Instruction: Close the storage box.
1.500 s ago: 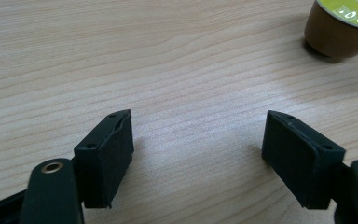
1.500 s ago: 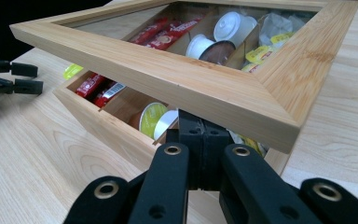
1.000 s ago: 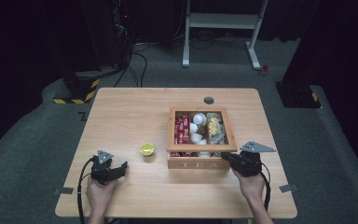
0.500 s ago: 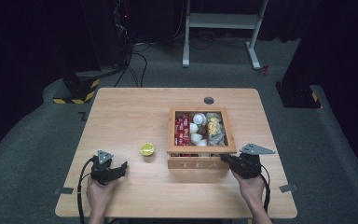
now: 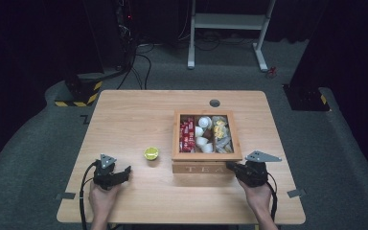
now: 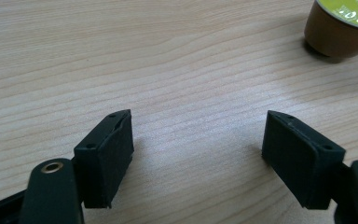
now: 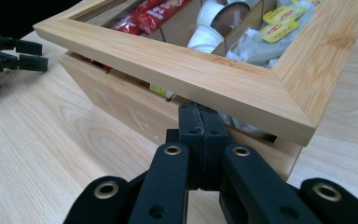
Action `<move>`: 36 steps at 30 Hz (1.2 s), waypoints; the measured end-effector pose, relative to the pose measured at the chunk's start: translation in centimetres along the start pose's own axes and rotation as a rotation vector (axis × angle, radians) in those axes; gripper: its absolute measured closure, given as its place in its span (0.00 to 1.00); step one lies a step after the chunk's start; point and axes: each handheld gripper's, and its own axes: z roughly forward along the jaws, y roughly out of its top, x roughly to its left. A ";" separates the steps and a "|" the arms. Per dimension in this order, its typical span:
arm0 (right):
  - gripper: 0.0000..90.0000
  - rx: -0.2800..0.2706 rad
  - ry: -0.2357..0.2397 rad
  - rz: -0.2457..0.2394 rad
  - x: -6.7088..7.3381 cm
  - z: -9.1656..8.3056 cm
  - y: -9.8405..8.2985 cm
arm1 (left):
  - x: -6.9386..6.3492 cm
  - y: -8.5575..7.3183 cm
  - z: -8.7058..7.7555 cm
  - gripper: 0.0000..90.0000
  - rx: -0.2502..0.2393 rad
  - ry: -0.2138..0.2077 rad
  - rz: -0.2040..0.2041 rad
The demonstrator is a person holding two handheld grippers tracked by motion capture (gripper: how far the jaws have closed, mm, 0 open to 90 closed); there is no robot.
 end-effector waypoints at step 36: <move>0.99 -0.058 -0.045 -0.037 -0.8 -2.1 0.7 | 0.0 0.0 0.0 0.28 0.000 0.000 0.000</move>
